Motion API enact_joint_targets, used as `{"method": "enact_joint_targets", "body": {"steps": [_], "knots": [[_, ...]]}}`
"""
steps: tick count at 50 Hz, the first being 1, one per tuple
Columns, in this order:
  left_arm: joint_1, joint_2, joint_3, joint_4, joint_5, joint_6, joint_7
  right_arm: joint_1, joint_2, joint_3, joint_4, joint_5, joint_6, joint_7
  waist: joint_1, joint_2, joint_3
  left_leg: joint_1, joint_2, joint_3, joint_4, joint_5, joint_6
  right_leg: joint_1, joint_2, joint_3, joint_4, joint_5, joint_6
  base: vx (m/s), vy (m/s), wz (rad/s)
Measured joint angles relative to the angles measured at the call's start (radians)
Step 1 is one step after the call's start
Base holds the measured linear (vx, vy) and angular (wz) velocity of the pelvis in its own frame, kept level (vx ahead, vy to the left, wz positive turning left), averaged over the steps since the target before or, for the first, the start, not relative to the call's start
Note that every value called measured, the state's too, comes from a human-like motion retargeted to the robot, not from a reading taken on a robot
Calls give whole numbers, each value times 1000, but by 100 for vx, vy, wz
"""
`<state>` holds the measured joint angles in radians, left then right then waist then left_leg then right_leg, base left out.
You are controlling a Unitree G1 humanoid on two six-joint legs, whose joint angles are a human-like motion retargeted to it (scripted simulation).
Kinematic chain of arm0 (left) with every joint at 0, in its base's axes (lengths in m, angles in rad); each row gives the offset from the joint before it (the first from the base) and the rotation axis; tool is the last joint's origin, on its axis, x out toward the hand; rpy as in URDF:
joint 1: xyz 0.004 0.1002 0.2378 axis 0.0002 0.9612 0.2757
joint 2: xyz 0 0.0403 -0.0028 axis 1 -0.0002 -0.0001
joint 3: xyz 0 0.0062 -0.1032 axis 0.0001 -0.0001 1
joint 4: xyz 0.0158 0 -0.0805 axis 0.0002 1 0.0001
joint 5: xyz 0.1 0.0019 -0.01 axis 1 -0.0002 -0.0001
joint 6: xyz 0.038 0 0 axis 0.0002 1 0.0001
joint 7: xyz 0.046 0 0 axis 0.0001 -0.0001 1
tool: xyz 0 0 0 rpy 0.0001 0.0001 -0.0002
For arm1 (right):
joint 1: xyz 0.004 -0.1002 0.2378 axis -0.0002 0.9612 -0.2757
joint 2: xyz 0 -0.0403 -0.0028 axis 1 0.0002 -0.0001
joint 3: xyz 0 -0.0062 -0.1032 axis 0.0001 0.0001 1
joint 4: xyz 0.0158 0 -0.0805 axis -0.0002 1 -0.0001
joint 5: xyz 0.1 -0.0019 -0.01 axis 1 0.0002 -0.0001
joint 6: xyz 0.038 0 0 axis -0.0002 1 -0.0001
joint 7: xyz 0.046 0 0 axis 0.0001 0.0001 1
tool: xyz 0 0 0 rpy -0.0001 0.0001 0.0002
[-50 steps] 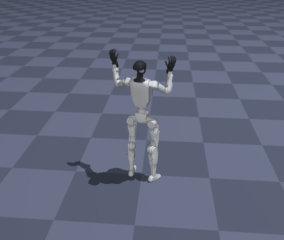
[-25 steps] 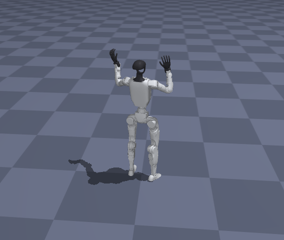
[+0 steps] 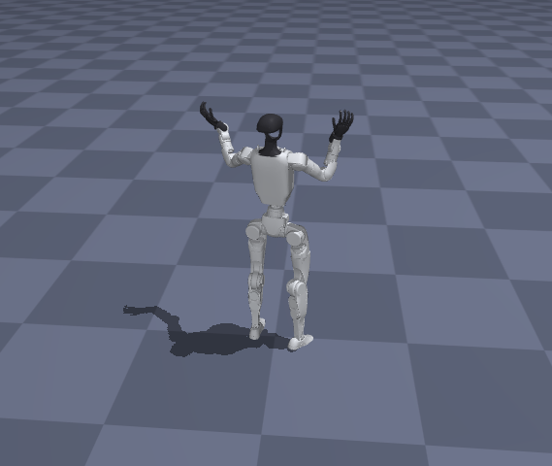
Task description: Upper body actions
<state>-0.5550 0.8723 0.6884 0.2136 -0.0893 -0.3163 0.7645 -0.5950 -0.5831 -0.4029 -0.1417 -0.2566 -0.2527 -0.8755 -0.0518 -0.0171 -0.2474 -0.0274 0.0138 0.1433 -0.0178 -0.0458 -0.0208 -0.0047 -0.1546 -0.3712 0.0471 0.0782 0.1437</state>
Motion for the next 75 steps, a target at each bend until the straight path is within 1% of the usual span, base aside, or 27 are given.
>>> {"method": "enact_joint_targets", "body": {"steps": [12,17,24,30,36,46,53,60,63,67,75], "knots": [[0,71,-95,-129,170,43,-68,-61,-86,115,-96,-161,13,5,1,0,3,0,0,-1,0,1,0,0,-1,0,0,1,0,0,0,0],[-7,116,-153,-193,285,59,-109,-89,-128,176,-139,-239,9,14,2,2,1,0,1,0,0,1,0,-1,-1,1,1,1,0,0,0,0],[-42,149,-237,-258,510,61,-146,-114,-182,241,-186,-369,10,25,5,3,4,2,-1,-2,0,2,1,4,-1,0,1,1,0,0,0,0],[-66,141,-270,-264,568,51,-150,-129,-192,269,-190,-406,6,28,7,5,7,2,0,1,0,3,0,2,-2,2,1,2,0,0,0,0],[-61,108,-252,-214,482,61,-136,-115,-167,239,-161,-371,4,20,6,8,8,2,1,3,0,3,0,-1,-2,5,2,3,0,0,0,0],[-47,37,-185,-78,286,57,-74,-81,-68,125,-46,-186,20,-11,2,10,6,2,-2,1,1,4,1,2,-3,3,1,3,0,0,0,0],[-59,-41,-148,-7,59,20,-83,-60,-5,54,19,-66,23,-23,-3,9,8,4,-4,-2,2,4,2,7,-4,1,0,3,-1,0,0,0],[-51,-87,-93,43,-66,-11,-70,-36,26,-4,40,-30,55,-57,-9,10,14,9,-5,-1,2,4,2,12,-3,1,0,3,-2,0,0,0],[-37,-83,-72,45,-61,-20,-57,-32,25,-5,40,-24,50,-59,-10,11,15,11,-5,0,1,3,2,12,-3,3,-1,3,-3,0,0,0],[-17,-61,-60,26,5,-18,-37,-36,7,14,32,-44,44,-52,-12,12,16,12,-6,2,1,3,2,12,-3,4,-1,3,-4,0,0,0],[3,5,-90,-63,218,9,-54,-69,-50,80,-19,-167,39,-55,-11,11,18,12,-8,-3,2,4,3,15,-3,0,-2,3,-5,0,0,0]]}}
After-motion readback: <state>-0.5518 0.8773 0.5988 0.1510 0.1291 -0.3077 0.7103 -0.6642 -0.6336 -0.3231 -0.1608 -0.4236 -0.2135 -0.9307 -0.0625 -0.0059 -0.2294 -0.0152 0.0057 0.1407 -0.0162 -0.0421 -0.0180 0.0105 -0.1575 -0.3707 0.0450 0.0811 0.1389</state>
